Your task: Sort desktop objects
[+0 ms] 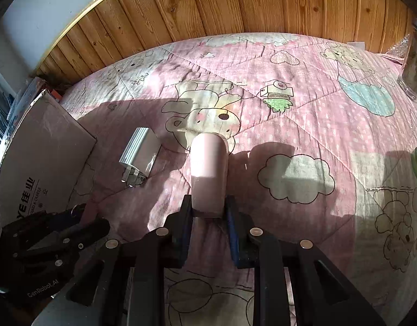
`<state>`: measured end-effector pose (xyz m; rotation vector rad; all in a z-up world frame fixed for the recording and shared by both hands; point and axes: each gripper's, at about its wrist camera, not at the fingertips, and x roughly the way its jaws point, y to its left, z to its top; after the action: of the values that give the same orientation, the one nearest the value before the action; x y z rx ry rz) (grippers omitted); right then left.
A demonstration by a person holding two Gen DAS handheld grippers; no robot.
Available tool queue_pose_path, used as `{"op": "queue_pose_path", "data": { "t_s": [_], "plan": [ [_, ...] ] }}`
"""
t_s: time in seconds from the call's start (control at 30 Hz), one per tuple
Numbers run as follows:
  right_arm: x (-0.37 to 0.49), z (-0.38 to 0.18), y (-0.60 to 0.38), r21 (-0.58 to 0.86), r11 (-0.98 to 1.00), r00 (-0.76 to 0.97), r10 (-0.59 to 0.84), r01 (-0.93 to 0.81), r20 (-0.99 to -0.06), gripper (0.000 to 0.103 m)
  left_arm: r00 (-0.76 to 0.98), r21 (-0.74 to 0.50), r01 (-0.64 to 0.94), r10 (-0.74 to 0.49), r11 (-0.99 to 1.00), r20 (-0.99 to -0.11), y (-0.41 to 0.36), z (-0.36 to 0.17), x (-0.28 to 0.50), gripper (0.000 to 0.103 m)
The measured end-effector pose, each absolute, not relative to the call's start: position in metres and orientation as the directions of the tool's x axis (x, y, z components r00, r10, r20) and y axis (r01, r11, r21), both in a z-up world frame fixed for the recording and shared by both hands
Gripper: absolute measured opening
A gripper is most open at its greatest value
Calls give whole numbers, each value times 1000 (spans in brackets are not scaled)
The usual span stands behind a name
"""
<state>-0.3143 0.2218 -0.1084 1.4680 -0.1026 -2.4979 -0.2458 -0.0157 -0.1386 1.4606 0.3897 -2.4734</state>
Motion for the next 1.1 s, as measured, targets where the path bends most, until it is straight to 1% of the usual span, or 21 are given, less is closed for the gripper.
{"op": "queue_pose_path", "data": {
  "t_s": [0.17,0.43,0.7,0.83,1.1],
  "plan": [
    [-296,-101,217,187,-965,-465,-253,183,-849,25,-453,-95,324,-67,-941,-889,-5,-133,-224,43],
    [-260,-94,219,232,-959,-467,-281,162,-838,25,-460,-129,316,-33,-940,-887,8,-119,-189,43],
    [-221,-94,208,264,-952,-457,-307,158,-835,25,-456,-93,299,-57,-950,-888,22,-104,-158,43],
    [-203,-93,203,259,-952,-457,-306,162,-835,25,-466,-82,286,-64,-955,-883,29,-93,-143,43],
    [-168,-86,193,252,-950,-463,-309,182,-831,25,-477,-98,274,-46,-957,-878,35,-78,-117,43]
  ]
}}
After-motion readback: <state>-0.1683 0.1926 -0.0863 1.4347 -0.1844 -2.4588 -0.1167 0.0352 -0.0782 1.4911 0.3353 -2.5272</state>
